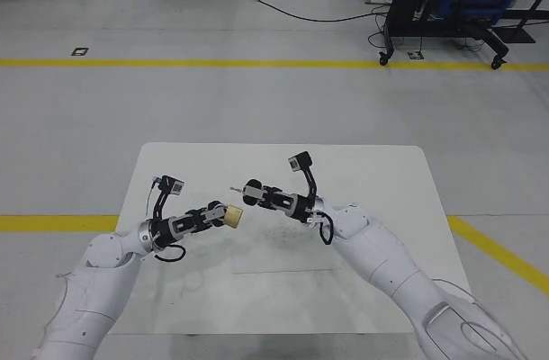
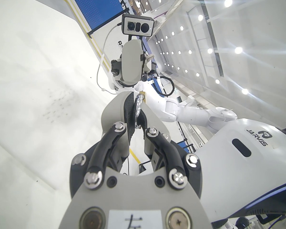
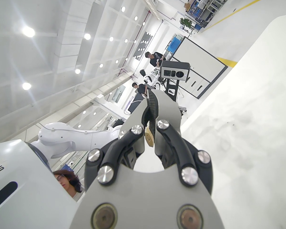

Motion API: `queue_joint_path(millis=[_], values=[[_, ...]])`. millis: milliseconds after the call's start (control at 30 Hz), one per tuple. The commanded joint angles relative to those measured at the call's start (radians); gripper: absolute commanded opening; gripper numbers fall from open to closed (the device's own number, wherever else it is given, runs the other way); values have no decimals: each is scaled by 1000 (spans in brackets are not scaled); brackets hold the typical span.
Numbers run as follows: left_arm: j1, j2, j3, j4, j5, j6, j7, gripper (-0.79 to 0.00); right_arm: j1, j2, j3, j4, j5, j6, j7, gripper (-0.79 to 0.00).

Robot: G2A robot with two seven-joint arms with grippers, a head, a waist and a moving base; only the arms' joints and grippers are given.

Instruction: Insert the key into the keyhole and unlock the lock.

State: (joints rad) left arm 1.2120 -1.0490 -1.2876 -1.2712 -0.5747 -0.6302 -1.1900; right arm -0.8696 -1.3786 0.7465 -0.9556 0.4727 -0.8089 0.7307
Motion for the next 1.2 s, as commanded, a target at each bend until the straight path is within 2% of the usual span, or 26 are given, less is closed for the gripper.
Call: queue_joint_path(millis=[0,233,367,467,633,733,800,867,967,1033,1167], values=[[-8,2,2,15,-10,2,-2,-785,7,-9,-14,11,6,-3,12,-785],[-29,2,17,69,-45,10,-10,-785,15,-24,-34,35,38,-23,104,-785],[-64,-3,34,133,-112,98,-57,-785,12,-20,-10,43,37,-46,103,-785],[-64,-3,34,133,-112,98,-57,-785,6,-13,17,40,26,-84,87,-785],[-63,-3,35,132,-107,102,-49,-785,6,-13,17,40,26,-84,87,-785],[-57,-4,52,108,-26,195,63,-785,6,-13,17,40,26,-84,87,-785],[-65,-5,69,82,29,307,134,-785,-8,-13,20,28,33,-67,68,-785],[-74,-8,86,50,42,446,183,-785,-32,-7,31,8,20,-12,45,-785],[-94,-13,90,9,-11,583,221,-785,-89,7,55,-54,11,96,2,-785],[-105,-12,84,-11,6,596,253,-785,-134,22,81,-118,6,159,-9,-785],[-105,-12,84,-11,6,596,253,-785,-142,24,86,-132,5,167,-9,-785]])
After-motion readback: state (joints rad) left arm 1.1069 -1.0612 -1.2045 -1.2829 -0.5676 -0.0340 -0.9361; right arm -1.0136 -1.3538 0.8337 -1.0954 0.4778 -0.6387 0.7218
